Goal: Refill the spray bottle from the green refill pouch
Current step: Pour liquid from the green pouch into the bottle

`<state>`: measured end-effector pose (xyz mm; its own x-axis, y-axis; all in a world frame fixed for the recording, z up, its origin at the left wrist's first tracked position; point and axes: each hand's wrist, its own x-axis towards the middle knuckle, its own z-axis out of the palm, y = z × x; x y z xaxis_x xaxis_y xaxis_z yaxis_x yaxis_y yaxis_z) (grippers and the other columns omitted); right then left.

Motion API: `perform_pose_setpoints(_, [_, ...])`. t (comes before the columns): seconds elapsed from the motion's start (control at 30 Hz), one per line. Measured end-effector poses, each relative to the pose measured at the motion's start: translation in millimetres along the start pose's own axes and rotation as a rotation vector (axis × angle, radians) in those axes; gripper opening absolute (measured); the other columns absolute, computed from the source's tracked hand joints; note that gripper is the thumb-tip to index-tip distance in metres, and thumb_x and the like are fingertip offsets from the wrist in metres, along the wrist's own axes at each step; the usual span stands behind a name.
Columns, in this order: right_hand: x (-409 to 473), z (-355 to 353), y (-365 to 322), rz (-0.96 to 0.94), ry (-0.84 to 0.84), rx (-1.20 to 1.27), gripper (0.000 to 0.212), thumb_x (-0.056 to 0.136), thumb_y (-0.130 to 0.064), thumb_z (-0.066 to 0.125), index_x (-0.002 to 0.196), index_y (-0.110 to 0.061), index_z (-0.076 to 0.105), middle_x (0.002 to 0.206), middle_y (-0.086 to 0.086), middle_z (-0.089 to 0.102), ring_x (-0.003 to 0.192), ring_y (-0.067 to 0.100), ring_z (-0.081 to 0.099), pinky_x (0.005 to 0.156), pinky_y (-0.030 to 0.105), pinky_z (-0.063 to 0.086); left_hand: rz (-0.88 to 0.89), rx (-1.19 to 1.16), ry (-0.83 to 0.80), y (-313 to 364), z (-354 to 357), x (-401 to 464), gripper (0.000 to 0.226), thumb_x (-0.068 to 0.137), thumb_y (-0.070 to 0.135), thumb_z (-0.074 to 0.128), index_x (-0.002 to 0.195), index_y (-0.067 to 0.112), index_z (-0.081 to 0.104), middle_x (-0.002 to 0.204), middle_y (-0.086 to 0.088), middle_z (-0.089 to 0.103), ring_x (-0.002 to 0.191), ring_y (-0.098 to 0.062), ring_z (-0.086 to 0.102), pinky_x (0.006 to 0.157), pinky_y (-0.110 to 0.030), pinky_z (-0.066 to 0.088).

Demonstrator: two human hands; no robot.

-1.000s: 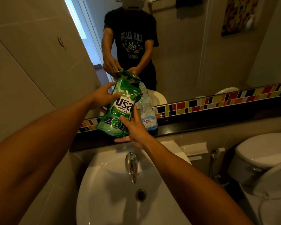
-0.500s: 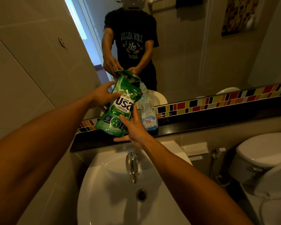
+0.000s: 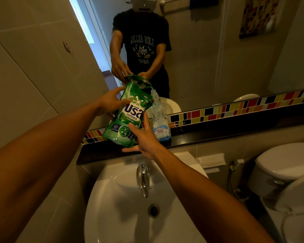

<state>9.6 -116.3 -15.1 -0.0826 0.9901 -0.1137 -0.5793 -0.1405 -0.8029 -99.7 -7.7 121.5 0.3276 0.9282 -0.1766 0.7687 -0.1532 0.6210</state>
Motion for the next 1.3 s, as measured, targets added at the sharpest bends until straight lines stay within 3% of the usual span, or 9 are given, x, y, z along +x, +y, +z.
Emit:
perform_pose_setpoints(0.53, [-0.8,2.9,-0.5,-0.007,-0.006,0.006,0.078,0.102,-0.019,0.065,0.153,-0.061,0.024,0.131,-0.019,0.057,0.118,0.031,0.059,0.078,0.074,0.057,0.039,0.031,0.016,3.2,-3.1,-0.3,0.072,0.099,0.038,0.059,0.159,0.033,0.019,0.131,-0.019,0.063,0.074,-0.02,0.069,0.043,-0.03,0.057])
perform_pose_setpoints(0.77, [-0.8,4.9,-1.8,0.006,-0.001,0.016,0.079,0.102,-0.019,0.065,0.153,-0.063,0.023,0.139,-0.011,0.054,0.131,0.039,0.054,0.079,0.075,0.056,0.063,0.045,0.023,4.9,-4.2,-0.6,0.071,0.1,0.035,0.059,0.159,0.03,0.019,0.135,-0.02,0.061,0.072,-0.013,0.067,0.044,-0.022,0.052])
perform_pose_setpoints(0.93, [-0.9,5.9,-2.2,0.007,-0.017,0.031,0.079,0.102,-0.02,0.065,0.153,-0.063,0.022,0.151,-0.006,0.049,0.136,0.042,0.052,0.079,0.075,0.056,0.074,0.059,0.034,5.0,-5.2,1.4,0.073,0.099,0.035,0.06,0.159,0.028,0.02,0.135,-0.02,0.062,0.074,-0.012,0.065,0.053,-0.026,0.051])
perform_pose_setpoints(1.07, [-0.6,6.1,-2.7,0.007,-0.019,0.041,0.08,0.103,-0.019,0.065,0.154,-0.062,0.021,0.144,-0.008,0.05,0.133,0.04,0.052,0.079,0.074,0.057,0.082,0.066,0.032,5.9,-5.9,1.5,0.073,0.099,0.035,0.06,0.159,0.027,0.02,0.137,-0.02,0.06,0.079,-0.018,0.065,0.056,-0.027,0.049])
perform_pose_setpoints(1.3, [0.8,6.5,-2.5,0.007,-0.028,0.052,0.081,0.102,-0.021,0.066,0.153,-0.063,0.02,0.151,-0.006,0.047,0.138,0.043,0.05,0.08,0.076,0.055,0.074,0.073,0.03,7.5,-7.4,1.8,0.072,0.099,0.035,0.059,0.159,0.029,0.019,0.137,-0.02,0.06,0.074,-0.012,0.065,0.054,-0.028,0.05])
